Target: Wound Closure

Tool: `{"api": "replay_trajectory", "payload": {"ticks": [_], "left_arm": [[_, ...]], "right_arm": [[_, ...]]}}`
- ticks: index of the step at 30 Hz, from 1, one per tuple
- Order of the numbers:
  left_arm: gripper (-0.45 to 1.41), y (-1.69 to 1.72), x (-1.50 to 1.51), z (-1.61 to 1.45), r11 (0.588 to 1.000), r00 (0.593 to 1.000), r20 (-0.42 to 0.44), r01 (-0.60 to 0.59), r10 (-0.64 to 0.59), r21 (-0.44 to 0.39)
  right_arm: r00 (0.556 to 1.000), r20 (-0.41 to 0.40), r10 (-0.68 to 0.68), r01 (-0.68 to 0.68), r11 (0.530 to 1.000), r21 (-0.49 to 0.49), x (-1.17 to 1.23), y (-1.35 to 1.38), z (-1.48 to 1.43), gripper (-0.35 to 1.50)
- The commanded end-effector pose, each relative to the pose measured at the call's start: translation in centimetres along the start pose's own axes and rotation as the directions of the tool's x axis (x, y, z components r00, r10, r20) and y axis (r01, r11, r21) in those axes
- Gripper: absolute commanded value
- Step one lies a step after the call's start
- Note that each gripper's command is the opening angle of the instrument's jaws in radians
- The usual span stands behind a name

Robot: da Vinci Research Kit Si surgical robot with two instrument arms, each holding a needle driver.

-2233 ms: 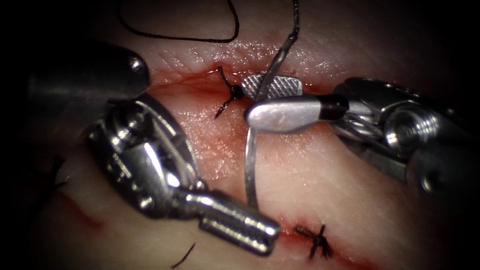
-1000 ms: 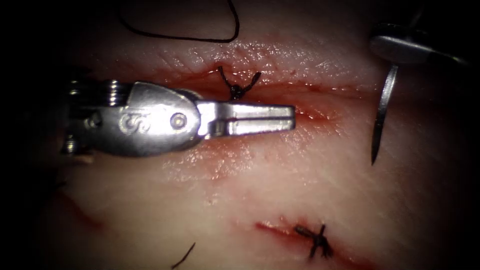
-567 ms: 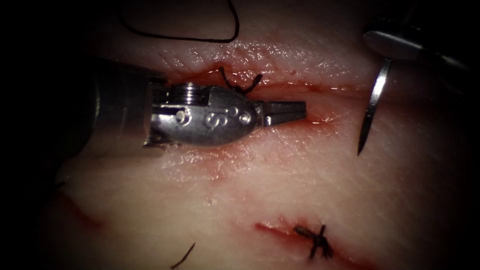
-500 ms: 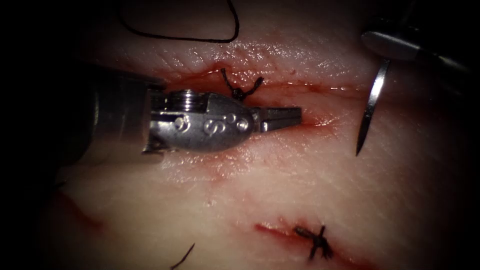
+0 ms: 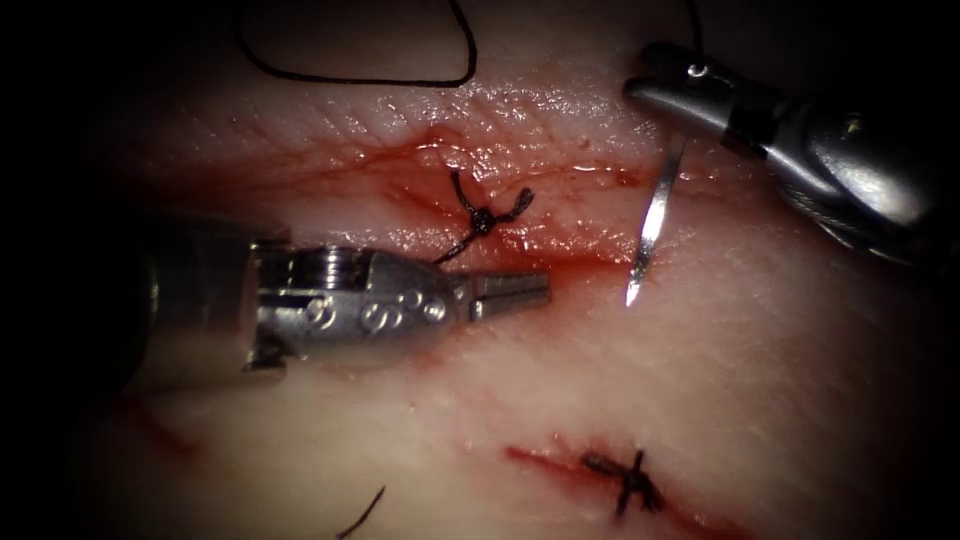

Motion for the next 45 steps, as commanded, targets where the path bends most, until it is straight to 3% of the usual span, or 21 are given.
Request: {"api": "replay_trajectory", "payload": {"ticks": [1, 8, 33, 45], "left_arm": [[-0.45, 0.01, -0.02, 0.10, 1.000, 1.000, -0.002, 0.003, -0.003, -0.003], [-0.45, 0.10, -0.20, 0.21, 0.999, 0.999, 0.016, 0.032, -0.032, -0.033], [-0.45, 0.23, -0.02, 0.06, 0.993, 0.999, 0.009, 0.054, -0.053, -0.101], [-0.45, 0.15, 0.01, -0.02, 0.994, 0.998, -0.025, 0.061, -0.063, -0.089]], "right_arm": [[0.999, -0.010, -0.031, 0.031, 0.999, 0.006, -0.02, 0.01, 0.13, -0.35], [0.976, -0.068, -0.208, 0.210, 0.977, 0.025, -0.07, -0.05, 0.30, -0.35], [0.939, -0.081, -0.333, 0.333, 0.943, -0.015, -0.28, -0.06, 0.53, -0.35], [0.921, -0.086, -0.379, 0.380, 0.925, -0.006, -0.50, -0.36, 0.46, -0.35]]}}
